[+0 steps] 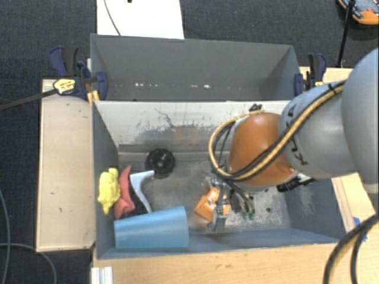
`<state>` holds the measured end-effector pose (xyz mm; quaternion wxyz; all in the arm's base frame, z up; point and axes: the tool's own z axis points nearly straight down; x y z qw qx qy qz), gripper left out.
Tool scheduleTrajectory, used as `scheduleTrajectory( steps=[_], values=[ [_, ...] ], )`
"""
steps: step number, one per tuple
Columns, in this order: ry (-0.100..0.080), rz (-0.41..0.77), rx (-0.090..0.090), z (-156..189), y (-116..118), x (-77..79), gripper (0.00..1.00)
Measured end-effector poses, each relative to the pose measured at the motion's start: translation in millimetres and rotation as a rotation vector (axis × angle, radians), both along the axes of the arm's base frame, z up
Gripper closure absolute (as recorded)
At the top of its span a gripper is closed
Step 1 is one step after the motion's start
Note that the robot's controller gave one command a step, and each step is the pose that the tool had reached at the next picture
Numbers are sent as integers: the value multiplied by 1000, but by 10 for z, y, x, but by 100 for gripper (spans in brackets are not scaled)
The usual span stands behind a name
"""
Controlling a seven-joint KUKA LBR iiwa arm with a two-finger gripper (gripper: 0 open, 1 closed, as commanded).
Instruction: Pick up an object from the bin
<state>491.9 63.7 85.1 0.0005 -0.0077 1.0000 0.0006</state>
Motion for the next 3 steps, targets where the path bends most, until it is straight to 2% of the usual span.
scheduleTrajectory(
  steps=[1, 2, 3],
  values=[
    [0, 54, -2, -128, -226, -142, 100],
    [0, 52, -2, -128, -226, -143, 100],
    [-9, 69, -1, 1687, -262, 367, 100]
  ],
)
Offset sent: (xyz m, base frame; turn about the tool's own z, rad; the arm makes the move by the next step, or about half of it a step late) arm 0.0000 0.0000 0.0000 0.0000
